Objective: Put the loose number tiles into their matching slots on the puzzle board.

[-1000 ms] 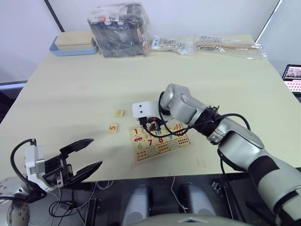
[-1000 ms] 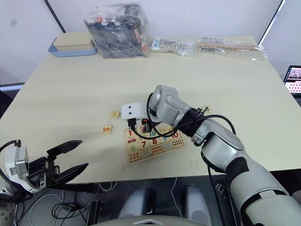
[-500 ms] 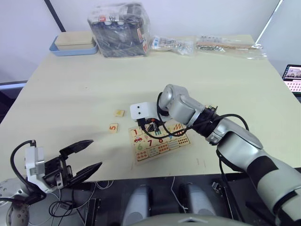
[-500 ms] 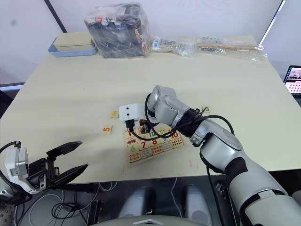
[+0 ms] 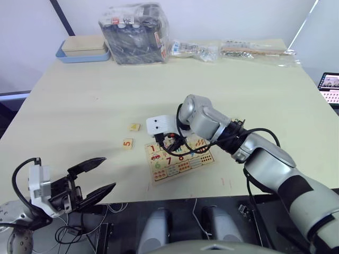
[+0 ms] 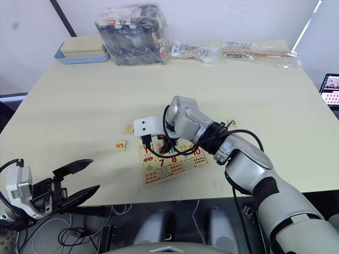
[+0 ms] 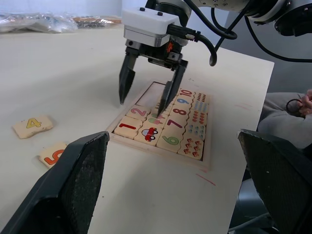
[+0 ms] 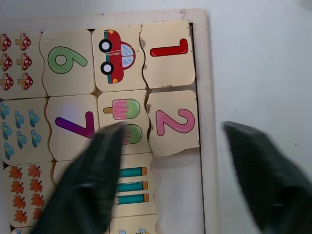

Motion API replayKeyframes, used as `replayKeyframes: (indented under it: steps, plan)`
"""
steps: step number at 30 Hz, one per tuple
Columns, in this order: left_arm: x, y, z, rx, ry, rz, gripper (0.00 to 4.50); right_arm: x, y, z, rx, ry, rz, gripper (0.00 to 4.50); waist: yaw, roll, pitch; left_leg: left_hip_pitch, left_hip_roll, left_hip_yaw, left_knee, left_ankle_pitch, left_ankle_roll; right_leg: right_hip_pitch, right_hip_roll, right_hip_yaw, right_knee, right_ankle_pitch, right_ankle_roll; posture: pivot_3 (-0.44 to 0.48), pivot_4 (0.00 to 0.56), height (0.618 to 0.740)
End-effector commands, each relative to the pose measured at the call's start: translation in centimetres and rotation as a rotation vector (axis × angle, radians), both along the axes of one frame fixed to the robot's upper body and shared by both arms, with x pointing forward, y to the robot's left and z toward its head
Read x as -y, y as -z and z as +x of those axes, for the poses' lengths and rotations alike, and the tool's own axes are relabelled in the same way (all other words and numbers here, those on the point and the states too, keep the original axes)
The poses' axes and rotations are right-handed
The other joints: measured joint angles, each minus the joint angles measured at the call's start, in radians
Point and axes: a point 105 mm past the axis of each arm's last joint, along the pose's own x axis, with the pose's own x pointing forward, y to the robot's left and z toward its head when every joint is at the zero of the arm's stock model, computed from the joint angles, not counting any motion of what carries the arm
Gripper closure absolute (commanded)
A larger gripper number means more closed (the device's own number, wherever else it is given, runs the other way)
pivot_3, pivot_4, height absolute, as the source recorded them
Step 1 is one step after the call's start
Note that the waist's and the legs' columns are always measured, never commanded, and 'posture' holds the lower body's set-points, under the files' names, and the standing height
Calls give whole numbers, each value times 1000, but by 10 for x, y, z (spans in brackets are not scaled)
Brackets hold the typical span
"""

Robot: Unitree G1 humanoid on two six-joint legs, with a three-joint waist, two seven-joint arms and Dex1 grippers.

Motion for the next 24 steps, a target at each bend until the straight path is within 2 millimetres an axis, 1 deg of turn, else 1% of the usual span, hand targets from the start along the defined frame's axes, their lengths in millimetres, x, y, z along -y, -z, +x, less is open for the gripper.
replayKeyframes:
  steps: [1,3,8,11,14,15,16,19,20,21,24]
  plan:
    - [1,-9,-2,48,0,8,0,-3,-4,-1,1,-13,24,48,0,0,0,0,0,0,0,0,0,0,0,0,0,0,0,0,150,740]
    - [2,-9,-2,49,-1,7,0,-3,-6,0,6,-9,34,48,0,0,0,0,0,0,0,0,0,0,0,0,0,0,0,0,150,740]
    - [2,-9,-3,51,-5,6,0,-2,-25,-2,-77,-5,210,48,1,0,0,0,0,0,0,0,0,0,0,0,0,0,0,0,150,740]
    - [2,-9,-3,50,-9,5,0,4,-31,5,-103,29,287,48,1,0,0,0,0,0,0,0,0,0,0,0,0,0,0,0,150,740]
    - [1,-8,-2,48,-10,5,0,5,-34,10,-127,66,343,882,0,0,0,0,0,0,0,0,0,0,0,0,0,0,0,0,150,740]
    - [1,-8,-2,48,-10,5,0,4,-33,12,-123,77,351,1373,-1,0,0,0,0,0,0,0,0,0,0,0,0,0,0,0,150,740]
    - [1,-8,-1,49,-10,5,0,4,-33,14,-118,85,356,1997,-1,0,0,0,0,0,0,0,0,0,0,0,0,0,0,0,150,740]
    - [1,-9,1,51,-7,5,0,1,-28,18,-106,101,363,3344,-1,0,0,0,0,1,0,0,0,0,0,1,0,0,0,0,150,740]
    - [1,-9,1,51,-6,5,0,1,-26,18,-103,101,361,4038,-1,0,0,0,0,1,0,0,0,0,0,1,0,0,0,0,150,740]
    - [1,-9,1,51,-5,5,0,1,-24,18,-100,99,358,4433,-1,0,0,0,0,1,0,0,0,0,0,1,0,0,0,0,150,740]
    - [1,-10,1,54,-5,8,0,0,-19,18,-87,93,344,4481,-1,0,0,0,0,1,0,0,0,0,0,1,0,0,0,0,150,740]
